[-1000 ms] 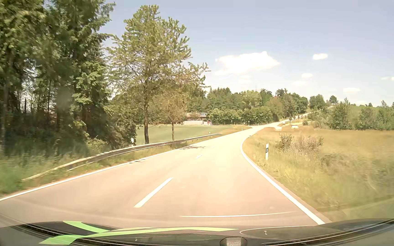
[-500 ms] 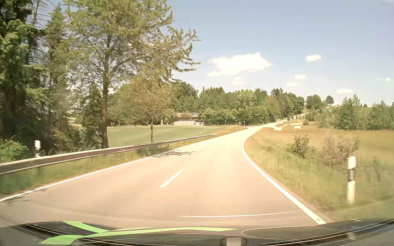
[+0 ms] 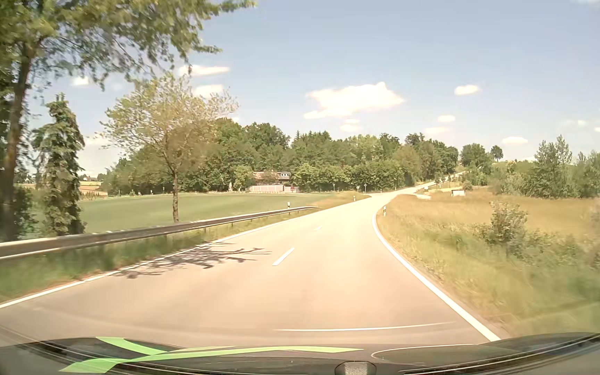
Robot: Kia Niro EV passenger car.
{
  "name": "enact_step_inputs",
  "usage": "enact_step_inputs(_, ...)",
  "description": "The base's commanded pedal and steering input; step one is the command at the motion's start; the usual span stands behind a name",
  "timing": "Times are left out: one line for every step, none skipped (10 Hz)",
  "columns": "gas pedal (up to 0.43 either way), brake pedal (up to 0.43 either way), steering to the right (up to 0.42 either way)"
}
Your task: Follow the waypoints while adhering to traffic rules and regulations
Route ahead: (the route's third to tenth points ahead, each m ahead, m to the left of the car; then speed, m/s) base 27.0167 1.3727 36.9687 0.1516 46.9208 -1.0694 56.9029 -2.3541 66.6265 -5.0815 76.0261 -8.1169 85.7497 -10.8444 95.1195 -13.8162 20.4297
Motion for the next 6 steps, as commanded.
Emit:
enact_step_inputs(0.197, 0.000, 0.014)
enact_step_inputs(0.197, 0.000, 0.014)
enact_step_inputs(0.197, 0.000, 0.015)
enact_step_inputs(0.197, 0.000, 0.017)
enact_step_inputs(0.197, 0.000, 0.018)
enact_step_inputs(0.197, 0.000, 0.019)
